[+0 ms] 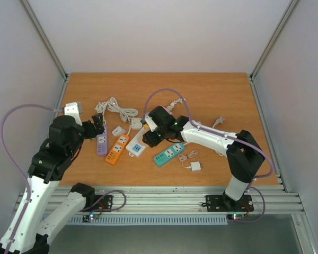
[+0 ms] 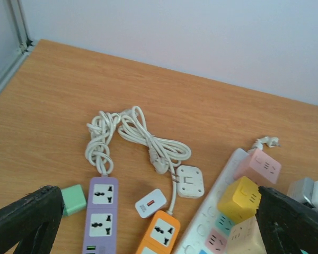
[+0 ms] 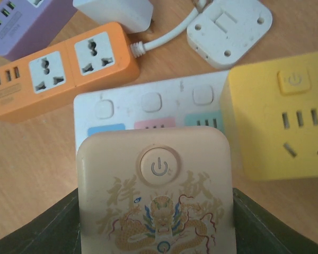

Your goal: Insert the plug

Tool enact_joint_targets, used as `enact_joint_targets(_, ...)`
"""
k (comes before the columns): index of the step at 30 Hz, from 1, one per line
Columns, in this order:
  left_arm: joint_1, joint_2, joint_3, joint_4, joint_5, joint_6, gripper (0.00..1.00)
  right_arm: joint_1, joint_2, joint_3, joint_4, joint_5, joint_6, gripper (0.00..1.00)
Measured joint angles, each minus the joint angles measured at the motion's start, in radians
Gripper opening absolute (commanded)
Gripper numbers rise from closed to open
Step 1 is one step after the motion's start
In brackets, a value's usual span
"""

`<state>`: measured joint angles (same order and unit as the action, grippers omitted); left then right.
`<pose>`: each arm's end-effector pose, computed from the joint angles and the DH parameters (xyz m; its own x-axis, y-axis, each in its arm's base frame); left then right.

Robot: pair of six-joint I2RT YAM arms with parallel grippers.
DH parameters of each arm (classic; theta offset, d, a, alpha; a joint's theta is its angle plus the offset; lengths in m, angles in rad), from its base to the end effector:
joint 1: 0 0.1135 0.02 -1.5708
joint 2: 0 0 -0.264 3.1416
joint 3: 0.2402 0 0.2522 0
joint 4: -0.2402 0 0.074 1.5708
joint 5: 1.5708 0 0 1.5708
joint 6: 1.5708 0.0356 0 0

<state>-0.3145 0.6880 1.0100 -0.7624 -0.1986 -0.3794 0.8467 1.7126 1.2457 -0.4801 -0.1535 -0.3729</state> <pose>0.1238 -0.0329 0.3691 -0.4260 -0.2432 -0.8714 -0.0261 0.9661 -0.2569 0.2389 0.2784 0.2295 -0.2095 -0.7804 -0.5892 -0.9404 0.3259 -0.0972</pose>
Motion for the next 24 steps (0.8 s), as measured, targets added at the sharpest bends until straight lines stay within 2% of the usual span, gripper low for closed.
enact_joint_targets(8, 0.0, -0.01, -0.038, 0.003, -0.042, 0.066, 1.0, 0.0, 0.052, 0.048, 0.0, 0.014, -0.094, 0.39)
enact_joint_targets(24, 0.0, -0.024, -0.064, 0.003, -0.046, 0.083, 0.99, 0.006, 0.128, 0.1, 0.0, 0.021, -0.121, 0.39)
